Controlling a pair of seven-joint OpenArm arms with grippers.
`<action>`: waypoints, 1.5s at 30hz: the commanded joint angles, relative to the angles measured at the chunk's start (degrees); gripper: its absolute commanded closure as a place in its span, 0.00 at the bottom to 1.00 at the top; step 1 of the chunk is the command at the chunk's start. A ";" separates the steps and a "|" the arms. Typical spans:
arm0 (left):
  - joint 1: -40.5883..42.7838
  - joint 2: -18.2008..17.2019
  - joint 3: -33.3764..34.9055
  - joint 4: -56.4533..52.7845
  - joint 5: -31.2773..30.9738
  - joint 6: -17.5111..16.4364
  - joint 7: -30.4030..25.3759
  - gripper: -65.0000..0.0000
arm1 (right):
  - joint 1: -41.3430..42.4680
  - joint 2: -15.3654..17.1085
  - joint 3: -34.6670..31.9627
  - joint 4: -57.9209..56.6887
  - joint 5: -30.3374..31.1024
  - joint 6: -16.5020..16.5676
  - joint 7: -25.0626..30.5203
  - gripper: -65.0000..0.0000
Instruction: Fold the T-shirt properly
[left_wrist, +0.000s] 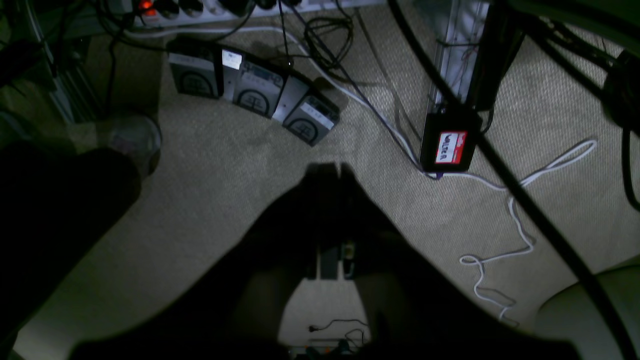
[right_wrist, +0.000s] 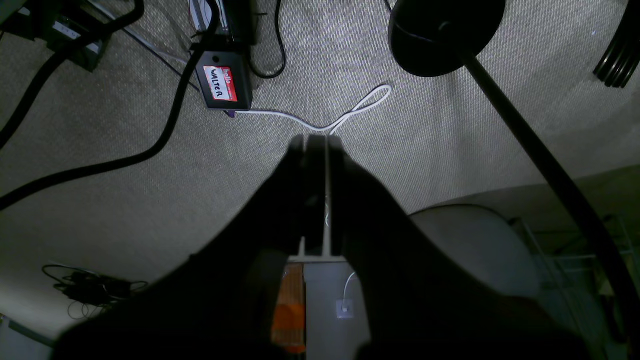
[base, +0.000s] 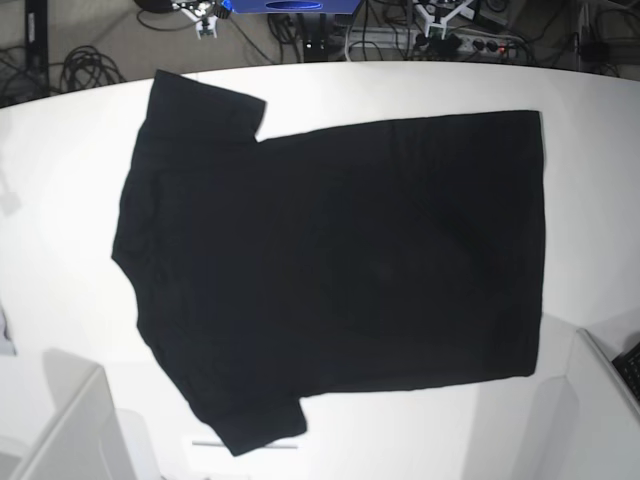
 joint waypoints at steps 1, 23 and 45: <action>0.29 -0.25 0.10 0.03 -0.25 0.27 -0.29 1.00 | -0.84 0.27 -0.14 0.14 -0.14 -0.34 -0.22 1.00; 17.34 -5.18 7.57 19.02 -0.51 0.27 -10.67 1.00 | -12.98 -0.17 0.30 8.49 0.12 -0.34 8.84 1.00; 38.79 -11.15 1.07 59.02 -0.60 0.45 -10.84 1.00 | -37.77 -0.70 5.04 53.76 11.82 -0.52 5.32 1.00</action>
